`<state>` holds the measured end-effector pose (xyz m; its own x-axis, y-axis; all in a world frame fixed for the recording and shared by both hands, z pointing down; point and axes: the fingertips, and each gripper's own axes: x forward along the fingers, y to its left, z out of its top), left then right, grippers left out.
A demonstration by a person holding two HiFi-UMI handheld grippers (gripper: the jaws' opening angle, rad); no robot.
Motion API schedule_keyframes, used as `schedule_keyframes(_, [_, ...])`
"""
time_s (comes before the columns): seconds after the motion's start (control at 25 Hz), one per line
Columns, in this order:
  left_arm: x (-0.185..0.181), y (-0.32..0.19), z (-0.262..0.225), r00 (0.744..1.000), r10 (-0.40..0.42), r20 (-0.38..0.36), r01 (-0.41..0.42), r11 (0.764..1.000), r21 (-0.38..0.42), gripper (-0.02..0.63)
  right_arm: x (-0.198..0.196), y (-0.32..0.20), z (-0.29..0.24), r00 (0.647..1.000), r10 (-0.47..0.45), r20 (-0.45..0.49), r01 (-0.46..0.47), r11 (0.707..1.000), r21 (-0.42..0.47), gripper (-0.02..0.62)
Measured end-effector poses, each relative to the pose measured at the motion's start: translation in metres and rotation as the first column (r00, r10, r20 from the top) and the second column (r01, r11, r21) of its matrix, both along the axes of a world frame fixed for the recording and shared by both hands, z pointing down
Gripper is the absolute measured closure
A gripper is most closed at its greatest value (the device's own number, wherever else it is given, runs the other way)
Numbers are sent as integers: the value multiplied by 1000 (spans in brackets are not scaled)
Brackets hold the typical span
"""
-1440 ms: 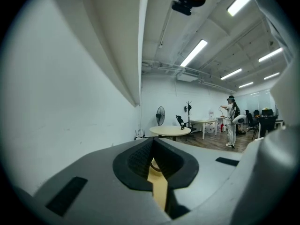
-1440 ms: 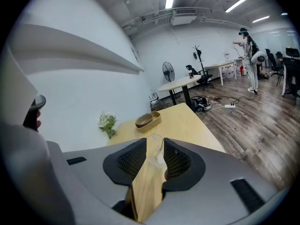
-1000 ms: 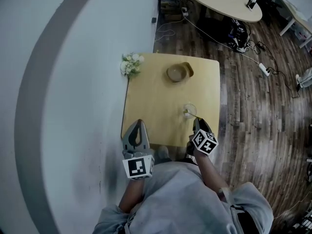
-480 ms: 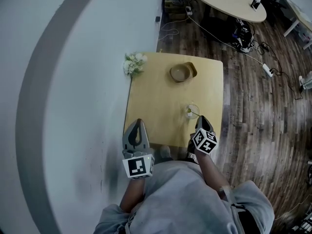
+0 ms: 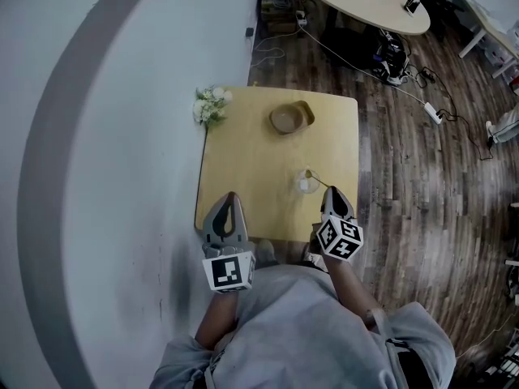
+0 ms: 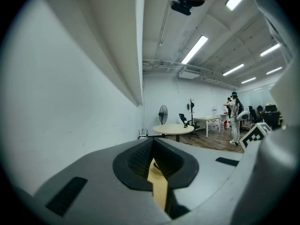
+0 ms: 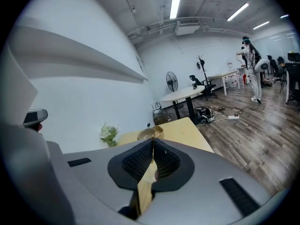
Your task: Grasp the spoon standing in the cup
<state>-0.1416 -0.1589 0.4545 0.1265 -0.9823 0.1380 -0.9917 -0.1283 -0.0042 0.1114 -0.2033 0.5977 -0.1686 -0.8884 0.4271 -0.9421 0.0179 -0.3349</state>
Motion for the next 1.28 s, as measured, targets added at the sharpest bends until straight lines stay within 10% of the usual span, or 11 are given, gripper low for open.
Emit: schedule_keyframes(1.28, [61,0,-21,995,103,-17,-101,992,82,604,49,48,-158,992,36,-120,19,902,430,594])
